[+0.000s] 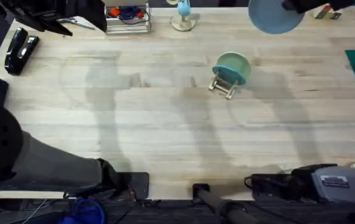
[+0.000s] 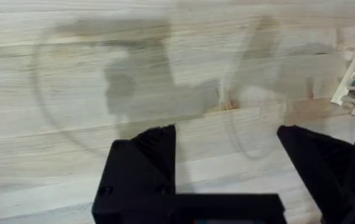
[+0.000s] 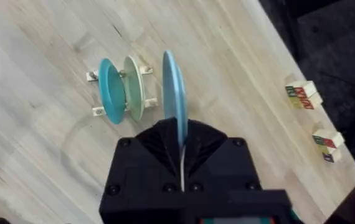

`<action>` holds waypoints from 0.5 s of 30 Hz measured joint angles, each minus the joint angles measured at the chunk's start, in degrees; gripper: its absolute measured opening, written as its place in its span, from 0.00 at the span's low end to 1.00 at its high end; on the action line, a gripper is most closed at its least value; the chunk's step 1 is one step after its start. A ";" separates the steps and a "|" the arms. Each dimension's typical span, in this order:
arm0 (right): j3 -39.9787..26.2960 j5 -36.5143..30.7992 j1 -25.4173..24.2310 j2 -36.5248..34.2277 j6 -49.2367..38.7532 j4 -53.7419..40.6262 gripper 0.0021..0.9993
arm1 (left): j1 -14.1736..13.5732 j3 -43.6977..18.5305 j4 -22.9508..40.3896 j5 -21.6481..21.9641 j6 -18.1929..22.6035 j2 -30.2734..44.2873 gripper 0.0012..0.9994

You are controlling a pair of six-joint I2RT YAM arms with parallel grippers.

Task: Pick up the plates from the table one by one and place each into a slot on the dish rack.

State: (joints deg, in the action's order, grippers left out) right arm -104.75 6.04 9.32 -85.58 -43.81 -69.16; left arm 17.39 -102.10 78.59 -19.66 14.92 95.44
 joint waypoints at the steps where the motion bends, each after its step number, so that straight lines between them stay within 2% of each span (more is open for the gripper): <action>1: 0.00 0.00 0.00 -0.84 -0.09 0.09 0.03 | 0.00 0.00 0.00 0.00 -0.01 0.00 1.00; 8: 0.00 0.00 0.00 -6.79 -0.61 1.63 0.03 | 0.00 0.00 0.01 0.00 0.00 0.00 0.99; 15: 0.02 0.00 0.00 -8.16 1.12 2.01 0.03 | 0.00 0.00 0.01 0.00 -0.01 0.00 0.99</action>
State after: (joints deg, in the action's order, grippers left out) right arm -104.73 6.04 9.32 -93.74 -42.69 -67.15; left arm 17.39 -102.10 78.60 -19.66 14.90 95.44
